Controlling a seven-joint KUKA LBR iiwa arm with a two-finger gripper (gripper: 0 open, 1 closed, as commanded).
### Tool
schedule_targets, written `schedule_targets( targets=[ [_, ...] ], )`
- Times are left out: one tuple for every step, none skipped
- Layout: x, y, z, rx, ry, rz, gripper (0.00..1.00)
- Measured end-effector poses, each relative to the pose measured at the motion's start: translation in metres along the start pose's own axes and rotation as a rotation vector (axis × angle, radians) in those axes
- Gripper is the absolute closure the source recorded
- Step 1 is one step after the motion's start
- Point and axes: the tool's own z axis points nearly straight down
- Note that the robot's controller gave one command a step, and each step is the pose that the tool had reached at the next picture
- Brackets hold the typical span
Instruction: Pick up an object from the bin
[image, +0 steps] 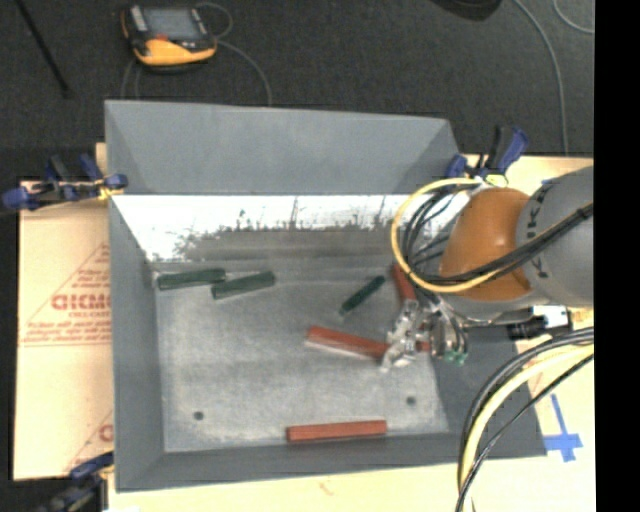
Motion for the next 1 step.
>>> schedule_targets(
  targets=[
    [-0.0356, -0.0026, -0.14, 0.001, -0.006, -0.019, 1.0]
  ],
)
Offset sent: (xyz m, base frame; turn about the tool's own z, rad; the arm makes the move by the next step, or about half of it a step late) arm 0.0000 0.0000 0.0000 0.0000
